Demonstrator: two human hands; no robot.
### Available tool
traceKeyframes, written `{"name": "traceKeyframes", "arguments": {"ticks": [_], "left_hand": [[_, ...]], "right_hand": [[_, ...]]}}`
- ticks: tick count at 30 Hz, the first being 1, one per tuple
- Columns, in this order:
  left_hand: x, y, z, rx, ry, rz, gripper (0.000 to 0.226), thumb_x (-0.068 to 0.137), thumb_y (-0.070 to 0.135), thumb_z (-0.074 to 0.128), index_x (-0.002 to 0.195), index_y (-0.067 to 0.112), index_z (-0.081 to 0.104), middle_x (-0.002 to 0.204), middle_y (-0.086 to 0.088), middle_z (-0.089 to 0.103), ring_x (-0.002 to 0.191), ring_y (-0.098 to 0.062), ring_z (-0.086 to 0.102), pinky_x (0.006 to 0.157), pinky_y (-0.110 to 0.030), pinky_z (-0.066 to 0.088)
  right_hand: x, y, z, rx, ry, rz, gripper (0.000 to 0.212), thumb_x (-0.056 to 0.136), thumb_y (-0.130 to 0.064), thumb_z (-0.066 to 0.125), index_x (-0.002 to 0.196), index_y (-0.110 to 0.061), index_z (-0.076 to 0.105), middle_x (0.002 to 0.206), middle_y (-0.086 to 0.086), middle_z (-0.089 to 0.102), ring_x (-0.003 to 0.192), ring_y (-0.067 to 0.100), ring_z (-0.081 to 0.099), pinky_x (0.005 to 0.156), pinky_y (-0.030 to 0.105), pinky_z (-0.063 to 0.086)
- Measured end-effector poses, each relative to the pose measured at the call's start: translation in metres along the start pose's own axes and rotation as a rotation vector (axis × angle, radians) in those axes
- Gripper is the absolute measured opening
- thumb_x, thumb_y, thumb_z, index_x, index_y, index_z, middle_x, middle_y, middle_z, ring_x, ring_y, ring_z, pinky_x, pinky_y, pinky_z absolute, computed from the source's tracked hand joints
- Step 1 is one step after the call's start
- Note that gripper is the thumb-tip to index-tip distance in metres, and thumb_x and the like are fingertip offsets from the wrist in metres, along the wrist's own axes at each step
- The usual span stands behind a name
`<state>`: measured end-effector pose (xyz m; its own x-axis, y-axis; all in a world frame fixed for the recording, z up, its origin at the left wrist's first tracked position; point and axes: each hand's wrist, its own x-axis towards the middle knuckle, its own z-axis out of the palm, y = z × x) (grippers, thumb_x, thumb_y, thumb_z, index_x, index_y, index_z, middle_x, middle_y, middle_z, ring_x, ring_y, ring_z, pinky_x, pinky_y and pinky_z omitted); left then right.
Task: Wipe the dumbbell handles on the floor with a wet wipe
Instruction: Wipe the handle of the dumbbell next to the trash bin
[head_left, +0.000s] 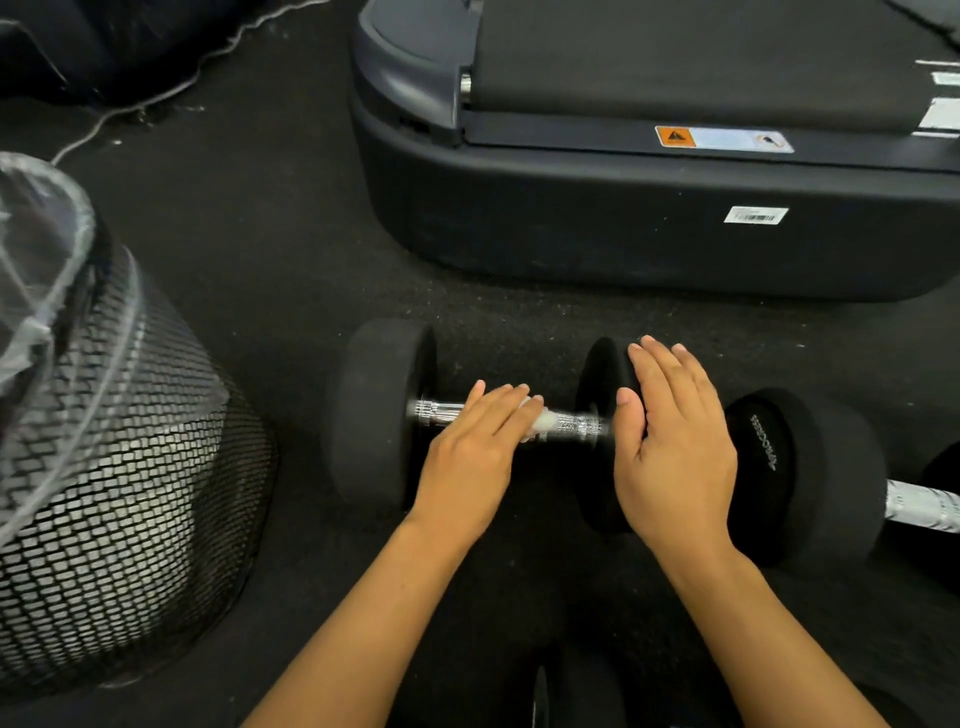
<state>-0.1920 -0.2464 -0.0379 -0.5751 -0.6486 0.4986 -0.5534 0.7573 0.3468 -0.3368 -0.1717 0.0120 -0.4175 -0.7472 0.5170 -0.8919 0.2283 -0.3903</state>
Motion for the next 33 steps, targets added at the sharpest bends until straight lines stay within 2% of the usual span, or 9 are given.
{"name": "traceKeyframes", "arguments": {"ticks": [4,8,13,18,23,26,29,31,33], "left_hand": [[0.015,-0.002,-0.011,0.030,-0.085,-0.162,0.031,0.084,0.003,0.055,0.112,0.013,0.065,0.106,-0.004,0.068,0.101,-0.019,0.063,0.107,-0.030,0.024],[-0.006,0.006,-0.012,-0.014,-0.056,-0.144,0.033,0.086,0.011,0.049,0.115,0.009,0.064,0.116,-0.006,0.065,0.111,-0.018,0.059,0.109,-0.030,0.026],[0.016,0.001,-0.014,-0.027,-0.075,-0.146,0.021,0.084,0.010,0.057,0.101,0.010,0.069,0.093,-0.005,0.070,0.088,-0.019,0.067,0.104,-0.037,0.035],[-0.004,0.005,-0.005,-0.058,-0.038,-0.145,0.039,0.078,-0.004,0.066,0.115,0.009,0.065,0.115,-0.007,0.065,0.110,-0.019,0.060,0.107,-0.037,0.034],[0.037,0.010,-0.014,0.027,-0.266,-0.062,0.027,0.088,0.011,0.059,0.113,0.017,0.063,0.099,-0.002,0.068,0.094,-0.018,0.064,0.105,-0.031,0.032],[0.031,0.011,-0.015,0.043,-0.209,-0.190,0.021,0.092,0.022,0.053,0.108,0.016,0.066,0.094,-0.002,0.069,0.089,-0.017,0.064,0.105,-0.036,0.038],[0.015,0.015,-0.013,-0.047,-0.077,-0.190,0.030,0.089,0.027,0.048,0.104,0.012,0.069,0.096,-0.001,0.070,0.091,-0.014,0.065,0.105,-0.035,0.037],[0.018,0.010,-0.012,-0.041,-0.100,-0.161,0.026,0.088,0.024,0.051,0.103,0.014,0.070,0.095,-0.002,0.070,0.090,-0.016,0.066,0.105,-0.032,0.033],[0.025,0.005,-0.016,0.006,-0.165,-0.226,0.019,0.091,0.020,0.055,0.103,0.015,0.069,0.094,-0.003,0.070,0.091,-0.018,0.064,0.107,-0.030,0.028]], "right_hand": [[0.002,0.001,0.000,-0.003,-0.012,0.002,0.049,0.095,-0.032,0.028,0.130,-0.006,0.051,0.135,0.007,0.051,0.133,0.023,0.036,0.110,0.035,0.027],[-0.002,0.000,-0.001,-0.001,0.000,0.005,0.049,0.095,-0.032,0.029,0.129,-0.006,0.052,0.135,0.007,0.051,0.132,0.022,0.036,0.109,0.037,0.029],[0.002,0.000,-0.001,-0.001,-0.014,0.008,0.049,0.094,-0.032,0.029,0.130,-0.007,0.051,0.136,0.006,0.051,0.133,0.022,0.036,0.109,0.039,0.030],[0.002,0.000,0.000,-0.008,-0.006,0.009,0.049,0.095,-0.032,0.029,0.129,-0.007,0.052,0.135,0.006,0.052,0.132,0.022,0.037,0.108,0.039,0.031],[0.002,0.000,0.000,-0.010,-0.012,0.009,0.049,0.095,-0.032,0.029,0.130,-0.007,0.052,0.135,0.006,0.051,0.133,0.022,0.036,0.108,0.038,0.031],[0.005,0.001,0.000,-0.004,-0.011,0.005,0.049,0.094,-0.032,0.029,0.130,-0.007,0.052,0.135,0.006,0.051,0.132,0.022,0.037,0.108,0.038,0.031],[0.002,0.000,0.000,-0.004,0.001,0.002,0.048,0.094,-0.032,0.030,0.129,-0.006,0.052,0.135,0.007,0.052,0.132,0.022,0.037,0.108,0.037,0.030],[0.000,0.000,0.000,-0.005,0.004,0.002,0.048,0.094,-0.031,0.030,0.129,-0.006,0.052,0.134,0.007,0.052,0.132,0.022,0.037,0.108,0.036,0.029],[0.001,0.001,0.000,-0.005,0.000,0.004,0.049,0.094,-0.031,0.030,0.129,-0.006,0.052,0.135,0.007,0.052,0.132,0.022,0.037,0.109,0.036,0.029]]}}
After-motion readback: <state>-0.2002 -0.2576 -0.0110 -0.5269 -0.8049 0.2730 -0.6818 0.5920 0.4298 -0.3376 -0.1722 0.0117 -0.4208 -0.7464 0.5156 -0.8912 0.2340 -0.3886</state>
